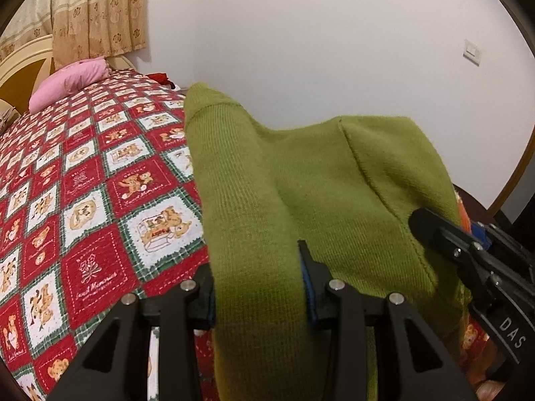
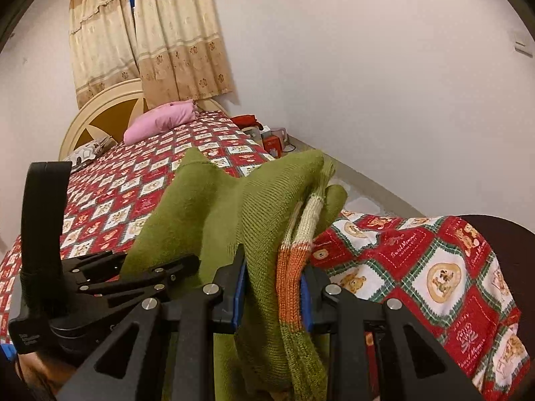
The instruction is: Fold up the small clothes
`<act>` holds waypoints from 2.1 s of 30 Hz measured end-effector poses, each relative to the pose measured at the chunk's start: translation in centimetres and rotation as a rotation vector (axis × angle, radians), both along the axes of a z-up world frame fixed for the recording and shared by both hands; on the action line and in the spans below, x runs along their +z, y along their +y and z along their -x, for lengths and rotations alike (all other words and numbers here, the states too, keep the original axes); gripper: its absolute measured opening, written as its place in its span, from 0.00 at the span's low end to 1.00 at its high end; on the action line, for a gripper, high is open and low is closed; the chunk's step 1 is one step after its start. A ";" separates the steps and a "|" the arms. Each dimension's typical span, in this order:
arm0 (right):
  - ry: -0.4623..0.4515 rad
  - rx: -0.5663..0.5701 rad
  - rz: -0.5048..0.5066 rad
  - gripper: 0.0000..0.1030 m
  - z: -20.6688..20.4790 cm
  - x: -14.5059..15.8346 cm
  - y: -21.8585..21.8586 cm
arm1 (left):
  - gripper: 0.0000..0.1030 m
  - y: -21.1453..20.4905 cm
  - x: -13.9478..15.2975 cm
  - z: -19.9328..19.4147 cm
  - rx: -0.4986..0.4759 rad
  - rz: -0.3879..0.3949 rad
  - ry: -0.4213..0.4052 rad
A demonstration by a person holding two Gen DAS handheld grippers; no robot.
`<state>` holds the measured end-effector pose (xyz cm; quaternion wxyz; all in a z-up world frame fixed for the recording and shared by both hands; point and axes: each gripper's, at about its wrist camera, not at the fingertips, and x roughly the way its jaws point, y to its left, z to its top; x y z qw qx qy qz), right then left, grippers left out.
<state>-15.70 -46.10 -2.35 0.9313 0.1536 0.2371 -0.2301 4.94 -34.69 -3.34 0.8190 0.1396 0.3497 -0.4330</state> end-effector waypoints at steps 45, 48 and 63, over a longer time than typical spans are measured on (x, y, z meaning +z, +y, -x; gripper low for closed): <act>0.133 0.002 -0.310 0.36 -2.8 -6.6 -7.8 | 0.87 4.6 -3.0 -8.1 0.025 0.083 0.345; 0.105 0.025 -0.307 0.37 -1.2 -5.9 -7.2 | 0.87 5.1 -3.0 -7.8 0.033 0.085 0.328; 0.147 0.119 -0.203 0.47 6.2 -4.6 0.1 | 1.00 5.0 -2.6 -9.9 0.093 0.070 0.261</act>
